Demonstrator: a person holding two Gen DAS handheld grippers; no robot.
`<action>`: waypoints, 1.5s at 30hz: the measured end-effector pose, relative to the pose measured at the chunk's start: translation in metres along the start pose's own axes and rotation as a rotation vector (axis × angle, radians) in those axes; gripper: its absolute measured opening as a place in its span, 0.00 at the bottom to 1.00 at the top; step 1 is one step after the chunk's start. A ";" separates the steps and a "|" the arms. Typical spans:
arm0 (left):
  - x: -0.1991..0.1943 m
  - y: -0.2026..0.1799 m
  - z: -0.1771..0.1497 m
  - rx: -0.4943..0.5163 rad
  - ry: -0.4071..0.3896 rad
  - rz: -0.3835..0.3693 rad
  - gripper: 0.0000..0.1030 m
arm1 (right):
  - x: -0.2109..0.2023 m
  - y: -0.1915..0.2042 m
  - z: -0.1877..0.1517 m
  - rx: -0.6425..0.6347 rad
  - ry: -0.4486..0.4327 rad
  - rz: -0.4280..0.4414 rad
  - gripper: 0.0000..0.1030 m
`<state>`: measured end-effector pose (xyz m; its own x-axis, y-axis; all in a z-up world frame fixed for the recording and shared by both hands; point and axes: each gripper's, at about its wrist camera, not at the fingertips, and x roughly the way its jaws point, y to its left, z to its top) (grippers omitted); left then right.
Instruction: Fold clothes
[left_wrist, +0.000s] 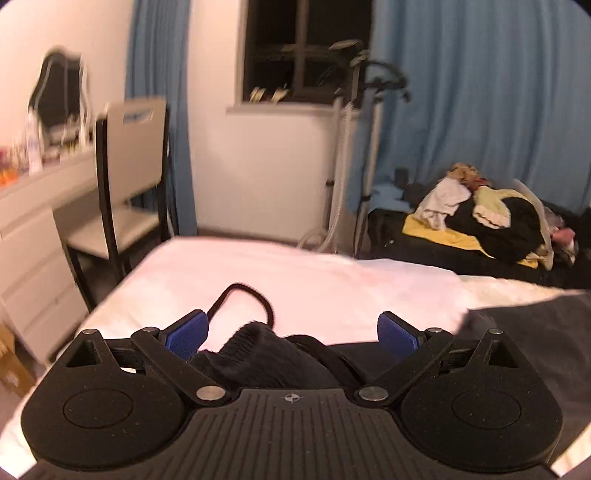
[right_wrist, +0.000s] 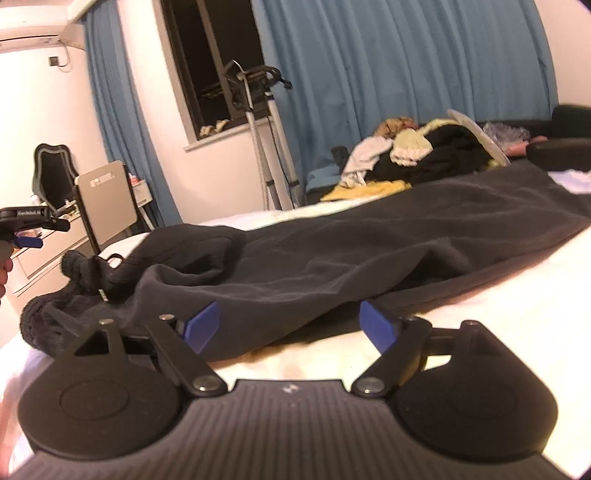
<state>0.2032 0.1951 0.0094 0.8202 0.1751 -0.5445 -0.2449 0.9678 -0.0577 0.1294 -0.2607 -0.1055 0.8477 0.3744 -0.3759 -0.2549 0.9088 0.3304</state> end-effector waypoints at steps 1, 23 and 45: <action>0.011 0.004 0.003 -0.021 0.028 0.003 0.95 | 0.005 -0.003 -0.001 0.017 0.010 0.000 0.82; -0.131 -0.005 0.020 -0.048 0.094 -0.150 0.15 | 0.006 -0.006 -0.004 0.052 -0.011 -0.001 0.82; -0.242 0.073 -0.167 -0.312 0.189 -0.363 0.40 | -0.037 0.020 -0.011 -0.091 0.006 0.015 0.82</action>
<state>-0.0990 0.1930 -0.0027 0.7802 -0.2262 -0.5832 -0.1275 0.8553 -0.5022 0.0879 -0.2538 -0.0946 0.8406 0.3891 -0.3769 -0.3090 0.9159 0.2564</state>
